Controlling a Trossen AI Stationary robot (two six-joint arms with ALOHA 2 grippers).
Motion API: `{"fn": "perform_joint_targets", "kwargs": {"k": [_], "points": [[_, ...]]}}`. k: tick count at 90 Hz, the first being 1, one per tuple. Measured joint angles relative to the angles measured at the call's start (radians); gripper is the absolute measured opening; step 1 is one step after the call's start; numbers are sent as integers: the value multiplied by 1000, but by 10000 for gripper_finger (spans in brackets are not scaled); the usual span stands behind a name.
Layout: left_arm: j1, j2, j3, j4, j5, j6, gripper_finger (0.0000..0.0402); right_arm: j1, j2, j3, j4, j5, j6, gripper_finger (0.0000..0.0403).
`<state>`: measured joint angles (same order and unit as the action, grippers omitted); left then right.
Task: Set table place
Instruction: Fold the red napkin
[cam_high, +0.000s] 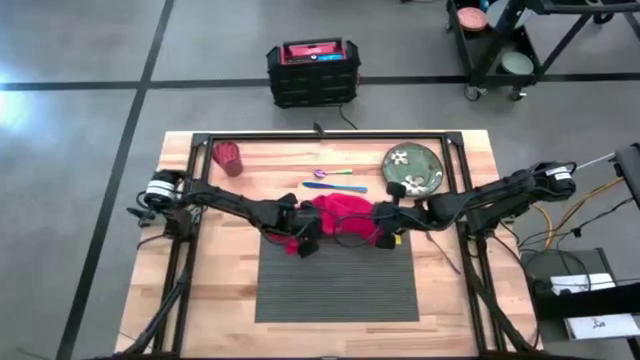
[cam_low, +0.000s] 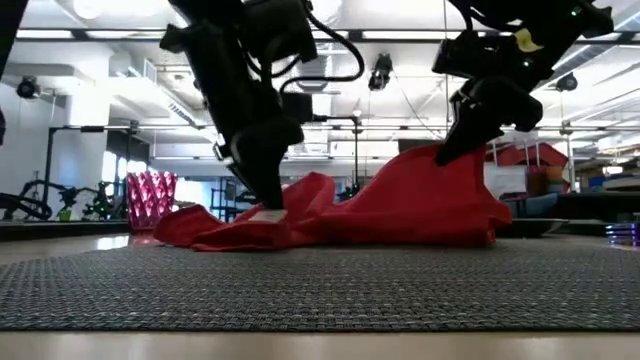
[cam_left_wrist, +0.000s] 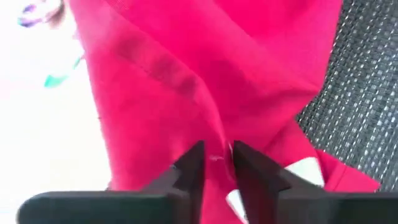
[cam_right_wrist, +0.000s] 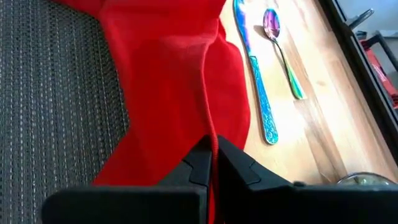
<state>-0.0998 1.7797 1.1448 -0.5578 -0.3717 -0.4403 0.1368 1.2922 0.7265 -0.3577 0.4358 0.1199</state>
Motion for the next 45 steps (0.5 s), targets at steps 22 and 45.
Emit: {"fn": "perform_joint_targets", "kwargs": {"k": [22, 45], "points": [[0, -38, 22, -93, -36, 34, 1, 0, -3, 0, -1, 1, -7, 0], [-43, -252, 79, -261, -48, 5, 0, 2, -84, 25, -37, 1, -8, 0]]}}
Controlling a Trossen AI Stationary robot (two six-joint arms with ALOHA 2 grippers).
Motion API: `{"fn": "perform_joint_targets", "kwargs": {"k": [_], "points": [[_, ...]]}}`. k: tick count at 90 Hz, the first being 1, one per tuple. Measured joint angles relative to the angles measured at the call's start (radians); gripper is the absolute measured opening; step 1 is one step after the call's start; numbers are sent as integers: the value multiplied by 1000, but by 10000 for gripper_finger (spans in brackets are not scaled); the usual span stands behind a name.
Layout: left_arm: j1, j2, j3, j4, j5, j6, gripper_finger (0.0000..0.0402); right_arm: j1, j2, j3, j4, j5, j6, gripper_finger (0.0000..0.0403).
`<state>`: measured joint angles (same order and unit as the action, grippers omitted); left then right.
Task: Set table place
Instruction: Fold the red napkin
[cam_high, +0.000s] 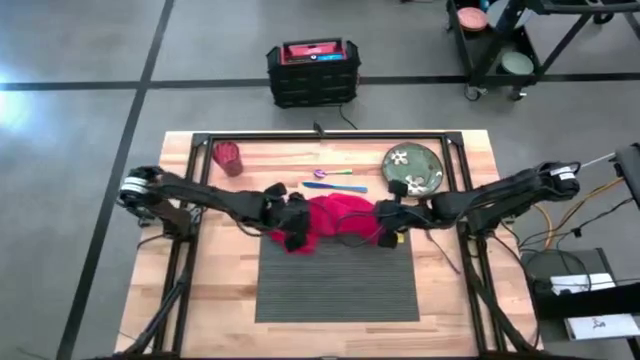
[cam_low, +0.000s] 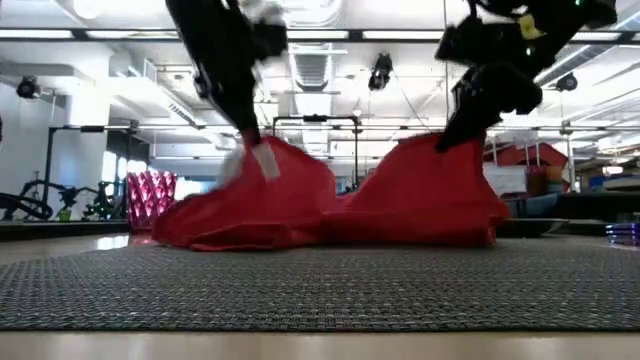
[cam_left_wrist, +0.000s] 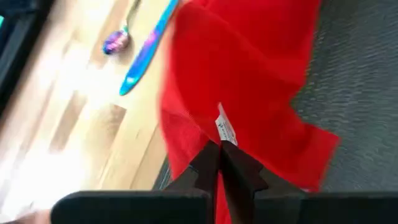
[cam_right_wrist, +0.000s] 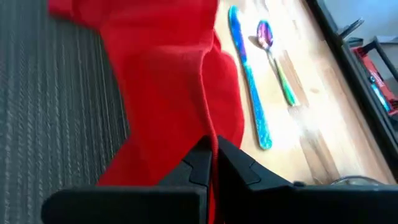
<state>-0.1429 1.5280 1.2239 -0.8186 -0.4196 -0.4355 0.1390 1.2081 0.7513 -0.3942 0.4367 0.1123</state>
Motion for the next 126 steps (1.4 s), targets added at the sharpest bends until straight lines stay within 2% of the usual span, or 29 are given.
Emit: {"fn": "perform_joint_targets", "kwargs": {"k": [11, 27, 44, 53, 63, 80, 103, 126], "points": [[-9, -113, 5, -45, 42, 8, 0, 0, -70, 61, -93, 1, -10, 0], [-9, -245, 6, -61, 44, 73, 0, -2, -157, 218, -225, 15, -59, 0], [-2, -350, 7, -46, 33, 162, 0, -2, -188, 428, -360, 75, -131, 0], [2, -387, 33, -43, -9, 194, 0, -2, -188, 520, -416, 114, -160, 0], [2, -402, 98, -43, -66, 251, 0, -14, -185, 577, -450, 117, -168, 0], [21, -388, 246, -50, -84, 362, 0, -62, -184, 585, -472, 117, -185, 0], [55, -351, 441, -221, -99, 410, 0, -132, -184, 634, -442, 141, -286, 0], [110, -331, 536, -271, -98, 525, 0, -206, -170, 708, -439, 142, -397, 0]]}}
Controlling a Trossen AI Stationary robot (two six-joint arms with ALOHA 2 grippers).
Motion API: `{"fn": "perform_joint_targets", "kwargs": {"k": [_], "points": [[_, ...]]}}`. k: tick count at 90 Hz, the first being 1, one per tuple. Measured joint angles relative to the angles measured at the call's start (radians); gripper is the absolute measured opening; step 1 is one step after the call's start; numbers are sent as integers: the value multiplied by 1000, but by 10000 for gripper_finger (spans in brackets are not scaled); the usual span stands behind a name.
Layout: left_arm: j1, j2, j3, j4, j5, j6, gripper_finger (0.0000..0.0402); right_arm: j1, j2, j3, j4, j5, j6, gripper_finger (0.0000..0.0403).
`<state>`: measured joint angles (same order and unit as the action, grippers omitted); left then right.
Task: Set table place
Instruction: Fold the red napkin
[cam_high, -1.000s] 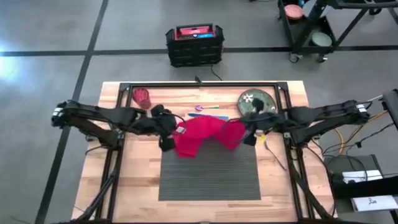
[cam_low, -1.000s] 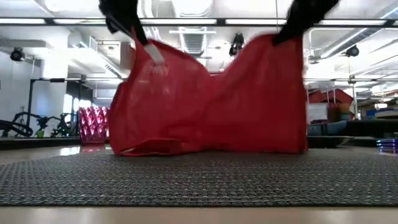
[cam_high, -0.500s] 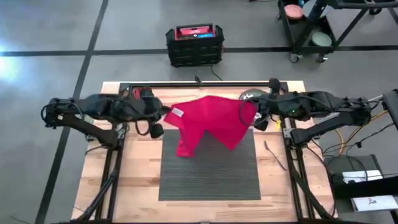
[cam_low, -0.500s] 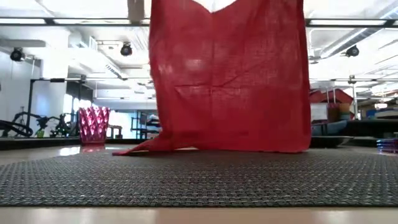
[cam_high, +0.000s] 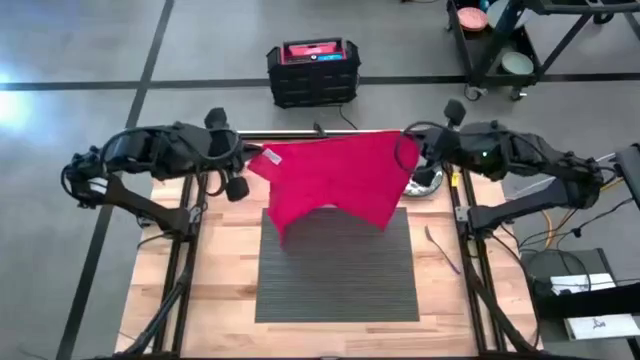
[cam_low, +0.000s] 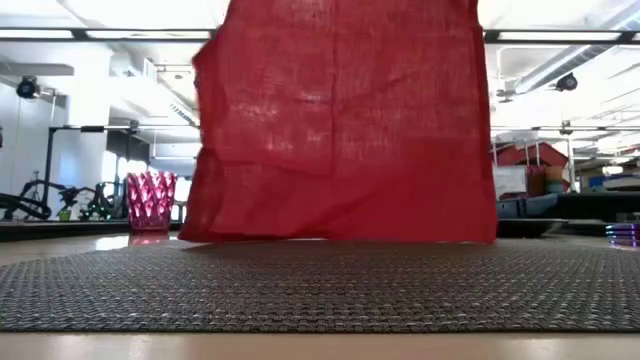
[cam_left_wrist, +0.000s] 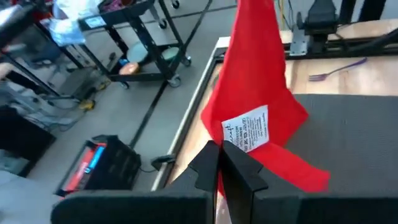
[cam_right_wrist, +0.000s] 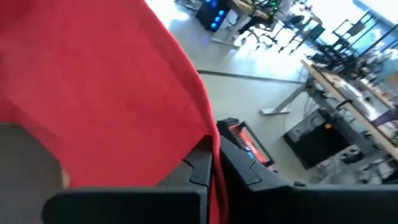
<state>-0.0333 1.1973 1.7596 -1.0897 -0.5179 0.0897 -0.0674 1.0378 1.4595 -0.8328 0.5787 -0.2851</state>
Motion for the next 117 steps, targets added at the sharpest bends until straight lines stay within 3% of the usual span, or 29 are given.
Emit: {"fn": "perform_joint_targets", "kwargs": {"k": [41, 55, 64, 78, 91, 117], "points": [[198, -3, 6, 53, 39, 206, 0, -150, 11, 37, 147, -3, -251, 0], [206, -4, 49, 65, 65, 219, 0, -154, 10, 72, 153, -8, -248, 0], [203, -5, 59, 17, 92, 184, 0, -141, 5, 73, 70, -17, -197, 0], [134, -1, 41, -80, 109, 67, 0, -79, 4, 72, -118, -85, -5, 0], [-7, 2, -17, -81, 108, -39, 0, 42, 3, 71, -274, -96, 163, 0], [-298, 69, -42, -107, 7, -284, 0, 285, 3, 71, -363, -73, 449, 0]]}}
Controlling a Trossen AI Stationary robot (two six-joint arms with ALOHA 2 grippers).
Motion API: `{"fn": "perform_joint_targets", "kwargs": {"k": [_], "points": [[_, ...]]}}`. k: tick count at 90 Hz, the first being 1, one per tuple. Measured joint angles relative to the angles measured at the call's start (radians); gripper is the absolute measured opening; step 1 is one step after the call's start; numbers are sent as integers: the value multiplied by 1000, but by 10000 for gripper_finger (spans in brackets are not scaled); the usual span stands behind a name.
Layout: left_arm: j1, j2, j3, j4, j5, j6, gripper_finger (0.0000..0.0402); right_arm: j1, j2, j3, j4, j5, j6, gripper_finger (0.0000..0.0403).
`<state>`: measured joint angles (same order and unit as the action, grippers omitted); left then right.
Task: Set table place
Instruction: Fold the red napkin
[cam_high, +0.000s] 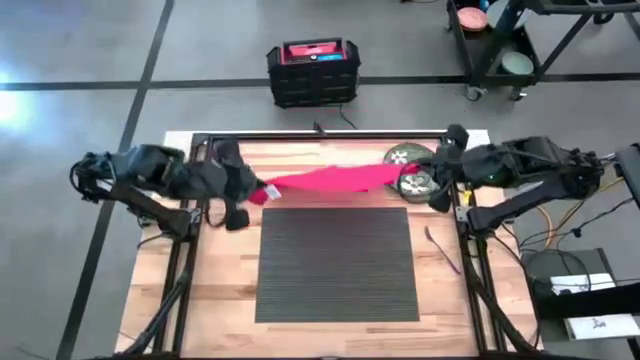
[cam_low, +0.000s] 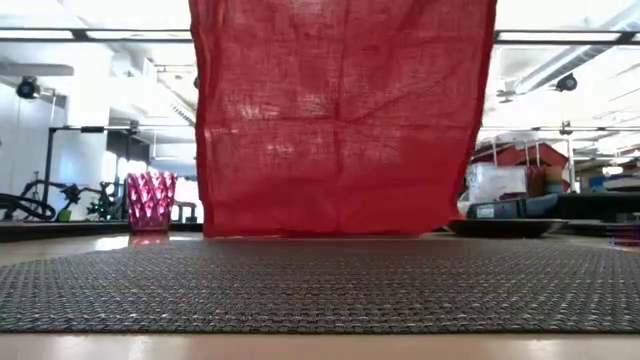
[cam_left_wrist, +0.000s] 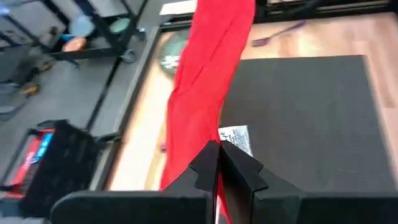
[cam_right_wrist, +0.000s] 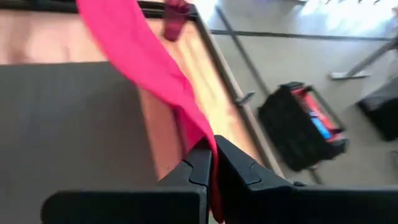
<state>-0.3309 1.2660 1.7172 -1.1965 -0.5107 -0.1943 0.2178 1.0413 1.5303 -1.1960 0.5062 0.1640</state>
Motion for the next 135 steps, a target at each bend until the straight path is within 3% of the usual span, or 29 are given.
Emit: {"fn": "perform_joint_targets", "kwargs": {"k": [32, 67, 97, 135], "points": [[-263, 127, -2, -75, -30, -312, 0, 307, 62, -46, -65, 11, 363, 0], [-416, 260, -30, -11, -33, -479, 0, 594, 219, -119, -52, 52, 713, 0], [-486, 426, -136, 187, 36, -564, 0, 710, 502, -209, 88, 39, 876, 0], [-576, 569, -184, 359, 189, -695, 0, 825, 781, -130, 224, 8, 1018, 0]]}}
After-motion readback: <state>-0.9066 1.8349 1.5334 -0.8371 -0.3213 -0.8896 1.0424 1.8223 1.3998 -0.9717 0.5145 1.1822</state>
